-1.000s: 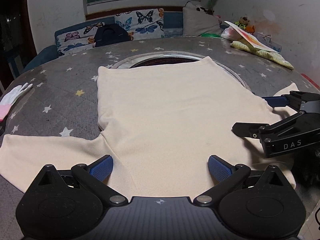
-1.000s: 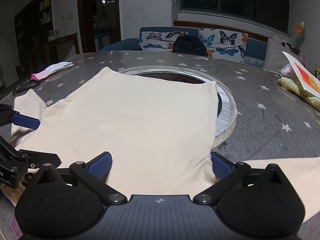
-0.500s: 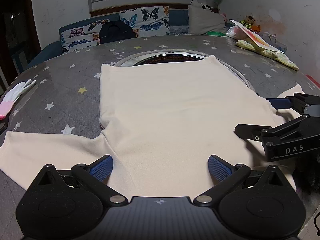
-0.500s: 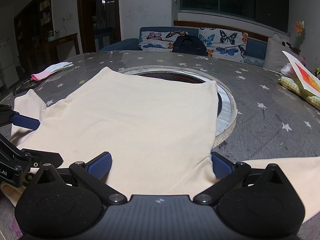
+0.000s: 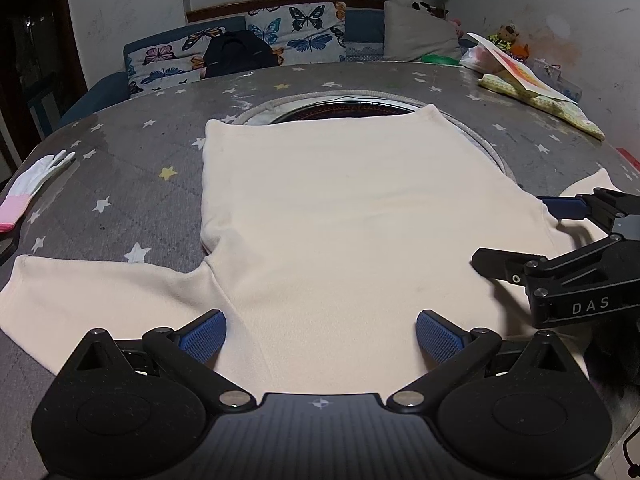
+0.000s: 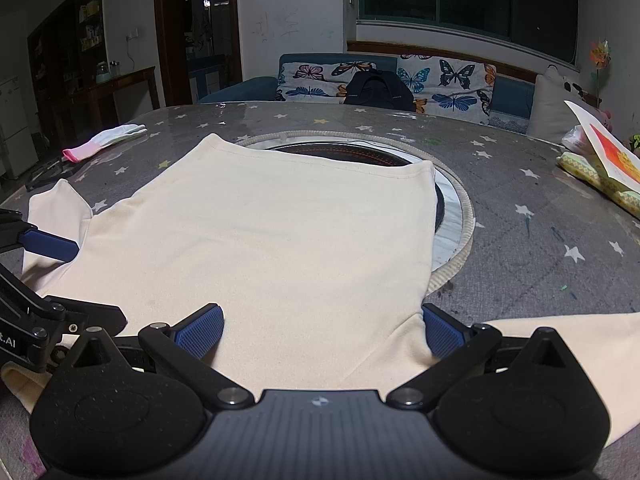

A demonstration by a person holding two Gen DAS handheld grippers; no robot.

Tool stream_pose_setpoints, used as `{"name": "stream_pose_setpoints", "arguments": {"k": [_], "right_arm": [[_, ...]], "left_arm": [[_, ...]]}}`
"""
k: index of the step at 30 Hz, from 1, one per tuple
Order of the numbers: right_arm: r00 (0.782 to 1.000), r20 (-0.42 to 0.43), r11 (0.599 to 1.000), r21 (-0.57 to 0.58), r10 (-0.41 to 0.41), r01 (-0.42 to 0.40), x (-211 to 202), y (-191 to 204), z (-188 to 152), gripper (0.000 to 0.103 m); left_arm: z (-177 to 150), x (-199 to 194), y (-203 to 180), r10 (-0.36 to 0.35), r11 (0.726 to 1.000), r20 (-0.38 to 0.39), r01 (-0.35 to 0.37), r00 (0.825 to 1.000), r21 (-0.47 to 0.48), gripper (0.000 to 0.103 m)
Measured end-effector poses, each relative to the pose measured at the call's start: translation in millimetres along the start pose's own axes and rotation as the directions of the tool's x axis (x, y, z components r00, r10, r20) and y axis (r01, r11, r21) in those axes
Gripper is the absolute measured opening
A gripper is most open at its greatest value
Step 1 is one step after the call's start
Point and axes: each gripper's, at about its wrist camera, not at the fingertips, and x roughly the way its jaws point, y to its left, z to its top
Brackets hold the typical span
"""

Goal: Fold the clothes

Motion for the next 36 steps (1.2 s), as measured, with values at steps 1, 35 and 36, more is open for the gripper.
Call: {"name": "stream_pose_setpoints", "arguments": {"k": [1,35,36], "right_arm": [[1.0,0.0,1.0,0.0,0.0,0.0,0,0,0,0.103],[0.998,0.045,0.994,0.103,-0.048,0.043,-28,-28,2,0.103],[0.998,0.045,0.993,0.111,-0.052,0.046,-29,-30,1,0.103]], "left_arm": [[0,0,0,0.001,1.0,0.0,-0.001,1.0,-0.002,0.103],[4,2,-2,0.027,0.999,-0.019,-0.028,0.999,-0.026,0.103],[4,2,-2,0.027,0.999,-0.019,-0.028,0.999,-0.026,0.103]]}}
